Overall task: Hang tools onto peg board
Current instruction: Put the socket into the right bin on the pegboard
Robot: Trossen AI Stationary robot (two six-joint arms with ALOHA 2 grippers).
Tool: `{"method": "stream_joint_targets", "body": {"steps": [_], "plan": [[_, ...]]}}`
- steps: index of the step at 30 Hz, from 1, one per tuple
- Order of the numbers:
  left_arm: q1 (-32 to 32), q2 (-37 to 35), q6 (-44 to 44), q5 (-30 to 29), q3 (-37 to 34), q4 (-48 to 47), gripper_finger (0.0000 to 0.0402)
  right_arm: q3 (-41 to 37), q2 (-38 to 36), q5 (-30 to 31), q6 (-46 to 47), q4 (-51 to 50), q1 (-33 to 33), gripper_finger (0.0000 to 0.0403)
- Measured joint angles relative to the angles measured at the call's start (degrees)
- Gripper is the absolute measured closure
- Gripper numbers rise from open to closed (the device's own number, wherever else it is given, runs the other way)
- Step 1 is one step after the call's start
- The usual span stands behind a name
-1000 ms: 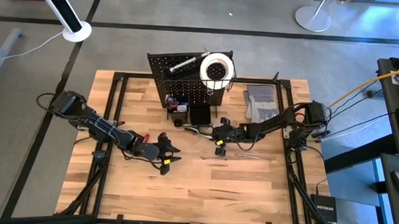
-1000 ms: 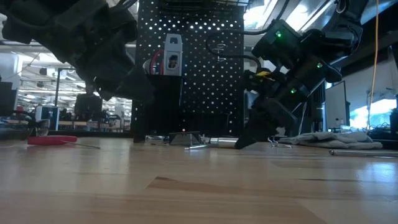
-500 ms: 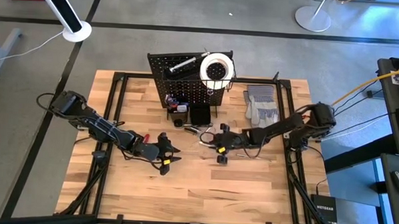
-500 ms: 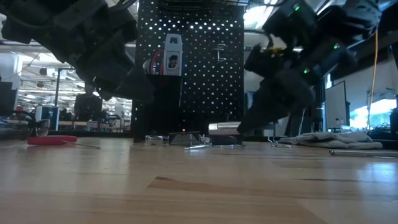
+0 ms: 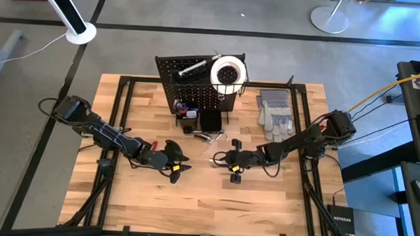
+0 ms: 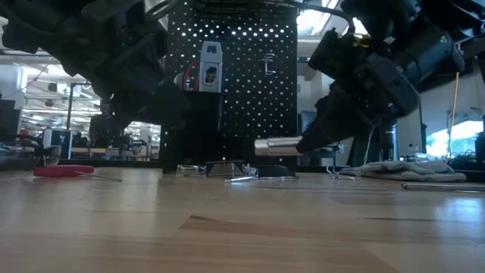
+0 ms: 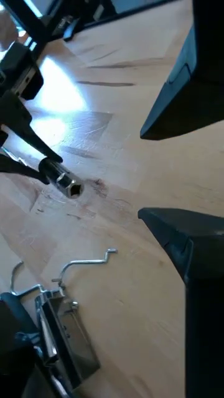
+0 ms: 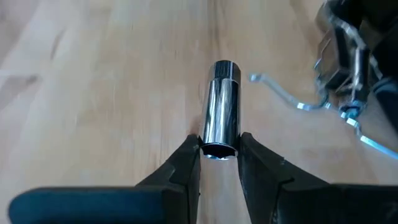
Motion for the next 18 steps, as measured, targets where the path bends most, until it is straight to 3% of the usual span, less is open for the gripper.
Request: {"method": "stream_joint_targets", "body": {"steps": [7, 18], "plan": [[0.0, 1.0, -5.0, -2.2, 0.0, 3.9, 0.0177, 0.0, 0.0, 0.1, -0.4, 3.5, -0.1, 0.0313], [-0.4, 13.3, -12.5, -6.7, -1.1, 31.1, 0.0177, 0.0, 0.0, -0.5, -0.6, 4.4, -0.1, 0.0313]]}}
